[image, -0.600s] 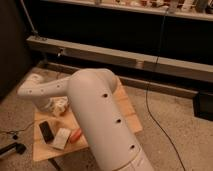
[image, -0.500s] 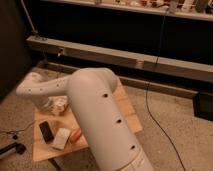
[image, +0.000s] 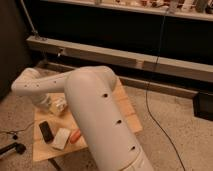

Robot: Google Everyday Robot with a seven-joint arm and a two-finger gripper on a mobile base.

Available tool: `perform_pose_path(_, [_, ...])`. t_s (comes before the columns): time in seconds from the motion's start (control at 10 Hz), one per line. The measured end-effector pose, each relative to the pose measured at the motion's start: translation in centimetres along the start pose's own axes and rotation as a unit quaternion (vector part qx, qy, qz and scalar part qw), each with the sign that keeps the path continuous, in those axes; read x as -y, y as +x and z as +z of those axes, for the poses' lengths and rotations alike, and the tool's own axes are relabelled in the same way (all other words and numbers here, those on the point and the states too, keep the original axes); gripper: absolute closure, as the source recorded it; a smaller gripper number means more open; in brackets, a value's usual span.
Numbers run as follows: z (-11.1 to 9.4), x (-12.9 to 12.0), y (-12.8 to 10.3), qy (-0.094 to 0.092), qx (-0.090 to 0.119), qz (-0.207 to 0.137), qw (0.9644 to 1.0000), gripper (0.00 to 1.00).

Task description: Stand the bottle upright

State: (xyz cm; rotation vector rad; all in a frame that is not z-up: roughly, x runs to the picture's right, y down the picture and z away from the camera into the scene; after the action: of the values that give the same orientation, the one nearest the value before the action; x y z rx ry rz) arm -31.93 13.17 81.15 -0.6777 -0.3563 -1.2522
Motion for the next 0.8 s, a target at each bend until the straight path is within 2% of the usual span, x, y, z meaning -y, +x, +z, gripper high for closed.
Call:
perform_pose_path(0.3, [-3.2,0.5,-0.1,-0.007,0.013,-0.009,0.9998,1.0])
perform_pose_path(0.5, [-4.9,0.5,0.1,-0.01,0.028,-0.003,0.9996,1.0])
perform_pose_path(0.8, [-6.8,0.2,0.6,-0.002,0.073,0.009,0.9973,1.0])
